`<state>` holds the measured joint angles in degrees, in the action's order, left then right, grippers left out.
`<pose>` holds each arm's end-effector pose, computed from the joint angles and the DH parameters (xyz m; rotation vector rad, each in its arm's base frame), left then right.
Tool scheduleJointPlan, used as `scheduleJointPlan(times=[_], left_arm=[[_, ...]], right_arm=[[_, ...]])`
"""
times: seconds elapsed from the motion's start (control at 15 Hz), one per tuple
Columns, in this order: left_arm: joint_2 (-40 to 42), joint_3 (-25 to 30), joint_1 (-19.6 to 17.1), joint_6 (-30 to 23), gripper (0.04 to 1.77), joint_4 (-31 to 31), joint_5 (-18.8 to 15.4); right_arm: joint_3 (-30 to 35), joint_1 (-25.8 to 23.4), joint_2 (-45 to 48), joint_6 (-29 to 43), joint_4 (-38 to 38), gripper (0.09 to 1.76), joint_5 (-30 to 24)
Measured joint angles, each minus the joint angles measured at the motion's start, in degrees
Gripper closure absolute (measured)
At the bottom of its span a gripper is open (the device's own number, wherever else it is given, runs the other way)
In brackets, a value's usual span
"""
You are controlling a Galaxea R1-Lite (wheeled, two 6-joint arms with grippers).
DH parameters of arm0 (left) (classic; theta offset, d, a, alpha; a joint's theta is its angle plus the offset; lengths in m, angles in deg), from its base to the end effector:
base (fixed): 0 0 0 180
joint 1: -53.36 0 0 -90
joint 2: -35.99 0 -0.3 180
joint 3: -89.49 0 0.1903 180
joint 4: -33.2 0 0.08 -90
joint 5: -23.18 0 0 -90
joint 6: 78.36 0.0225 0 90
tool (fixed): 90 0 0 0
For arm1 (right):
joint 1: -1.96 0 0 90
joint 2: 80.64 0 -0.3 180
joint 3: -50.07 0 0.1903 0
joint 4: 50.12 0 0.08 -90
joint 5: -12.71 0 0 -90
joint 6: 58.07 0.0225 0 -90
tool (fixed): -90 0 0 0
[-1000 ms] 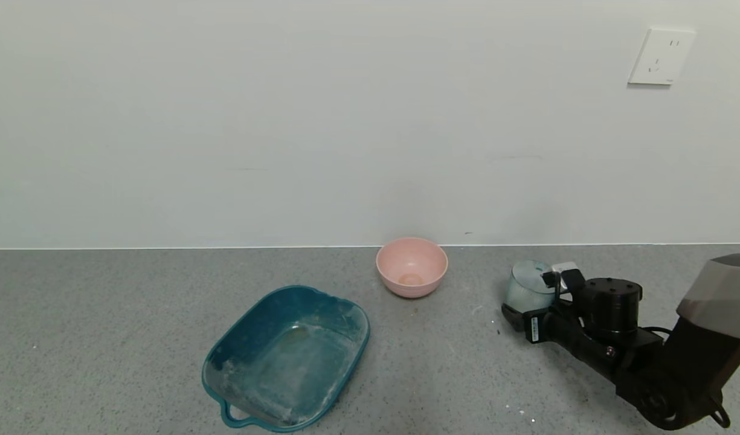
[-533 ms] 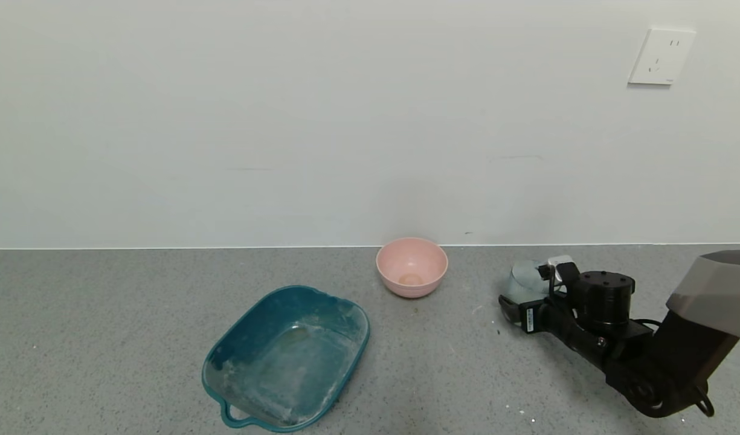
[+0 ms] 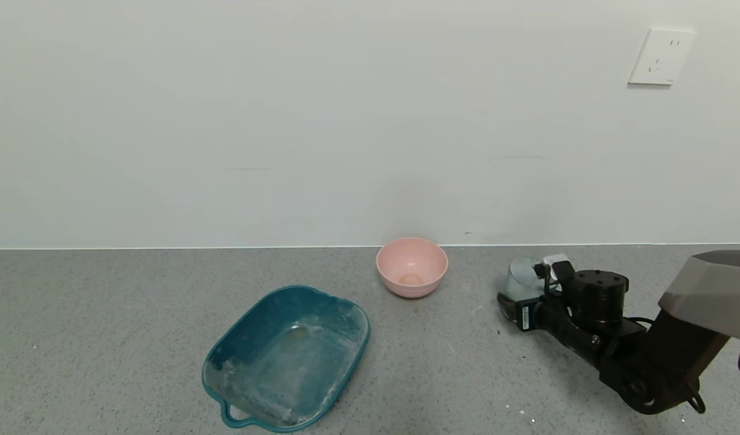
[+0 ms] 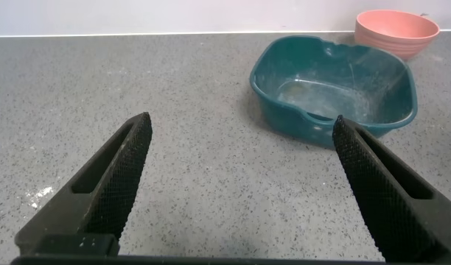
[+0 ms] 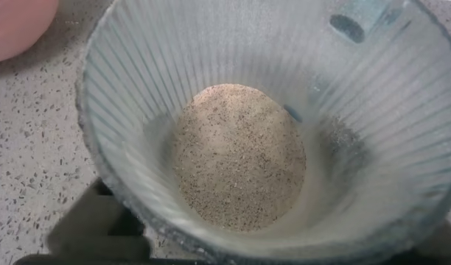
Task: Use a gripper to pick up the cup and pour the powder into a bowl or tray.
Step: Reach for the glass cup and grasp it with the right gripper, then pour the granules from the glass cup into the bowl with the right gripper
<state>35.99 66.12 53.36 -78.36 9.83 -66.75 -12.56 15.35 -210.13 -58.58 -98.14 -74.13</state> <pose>-0.0228 0.0000 0.0755 0.0000 0.0000 0.0012 0.3530 0.0828 0.0234 -0.0562 0.3250 0.1784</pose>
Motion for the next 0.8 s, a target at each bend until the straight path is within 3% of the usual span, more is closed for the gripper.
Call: scheduleJointPlan(times=[0.13,0.8], left_arm=[[0.00,0.00,0.00,0.00,0.05,-0.02,0.00],[0.00,0.00,0.00,0.00,0.05,-0.02,0.00]], right_arm=[[0.00,0.00,0.00,0.00,0.06,0.49,-0.07],[0.32,-0.24,0.61,-0.01,0.30,0.50,-0.11]])
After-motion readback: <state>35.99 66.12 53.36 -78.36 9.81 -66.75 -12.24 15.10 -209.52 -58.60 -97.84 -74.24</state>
